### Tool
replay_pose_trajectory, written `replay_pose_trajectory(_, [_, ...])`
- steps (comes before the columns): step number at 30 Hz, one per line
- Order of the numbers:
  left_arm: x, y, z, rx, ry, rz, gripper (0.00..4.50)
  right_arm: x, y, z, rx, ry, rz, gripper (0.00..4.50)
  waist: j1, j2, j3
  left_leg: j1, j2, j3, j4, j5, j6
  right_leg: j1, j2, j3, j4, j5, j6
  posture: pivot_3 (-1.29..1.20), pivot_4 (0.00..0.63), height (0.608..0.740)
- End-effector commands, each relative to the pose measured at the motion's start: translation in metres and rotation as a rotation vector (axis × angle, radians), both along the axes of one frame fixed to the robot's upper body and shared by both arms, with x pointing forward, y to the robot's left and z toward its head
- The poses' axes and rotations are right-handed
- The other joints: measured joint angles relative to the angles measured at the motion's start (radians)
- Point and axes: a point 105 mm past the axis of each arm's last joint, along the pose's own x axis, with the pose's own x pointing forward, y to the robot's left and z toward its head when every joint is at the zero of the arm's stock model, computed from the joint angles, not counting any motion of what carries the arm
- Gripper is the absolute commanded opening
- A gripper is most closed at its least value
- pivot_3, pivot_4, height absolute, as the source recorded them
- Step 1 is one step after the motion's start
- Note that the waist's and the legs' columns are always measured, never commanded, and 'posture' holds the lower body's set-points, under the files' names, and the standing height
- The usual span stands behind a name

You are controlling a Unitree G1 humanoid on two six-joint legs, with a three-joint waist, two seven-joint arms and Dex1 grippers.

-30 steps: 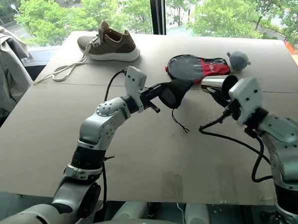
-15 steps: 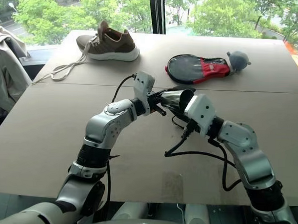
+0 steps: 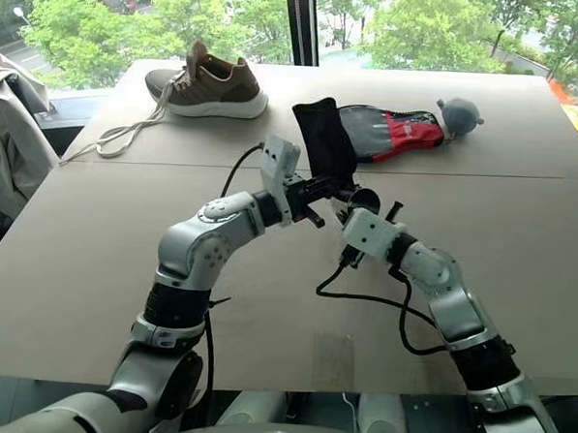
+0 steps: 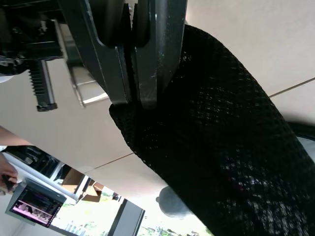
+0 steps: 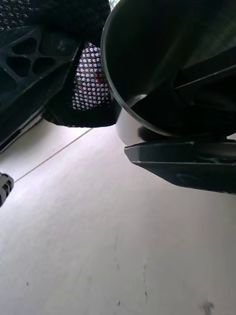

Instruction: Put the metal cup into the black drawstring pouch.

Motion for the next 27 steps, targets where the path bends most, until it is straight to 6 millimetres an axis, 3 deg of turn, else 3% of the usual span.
replay_pose_trajectory(1, [-0.005, 0.0, 0.013, -0.033, -0.035, -0.014, 0.0, 0.007, 0.002, 0.028, 0.062, -0.204, -0.076, 0.04, 0.002, 0.0, 0.0, 0.0, 0.0, 0.0, 0.0, 0.0, 0.0, 0.0, 0.0, 0.0, 0.0, 0.0, 0.0, 0.0, 0.15, 0.74])
replay_pose_trajectory(10, [0.016, 0.02, 0.017, -0.022, -0.056, 0.113, 0.0, -0.007, -0.004, 0.053, 0.221, -0.331, -0.12, 0.04, 0.003, 0.0, 0.0, 0.0, 0.0, 0.0, 0.0, 0.0, 0.0, 0.0, 0.0, 0.0, 0.0, 0.0, 0.0, 0.0, 0.15, 0.74])
replay_pose_trajectory(17, [0.017, 0.02, 0.027, -0.059, -0.064, 0.1, 0.0, -0.012, 0.0, 0.055, 0.412, -0.256, -0.123, 0.04, -0.008, 0.0, 0.0, 0.001, 0.0, 0.0, -0.001, 0.0, 0.0, 0.0, 0.001, 0.001, 0.0, 0.0, 0.0, 0.0, 0.15, 0.74])
replay_pose_trajectory(27, [0.018, 0.02, 0.037, -0.198, 0.04, 0.07, 0.0, -0.021, 0.015, 0.047, 0.313, -0.291, -0.054, 0.04, -0.019, 0.0, 0.0, 0.001, 0.0, 0.0, -0.001, 0.0, 0.0, 0.0, 0.001, 0.001, 0.0, 0.0, 0.0, 0.0, 0.15, 0.74])
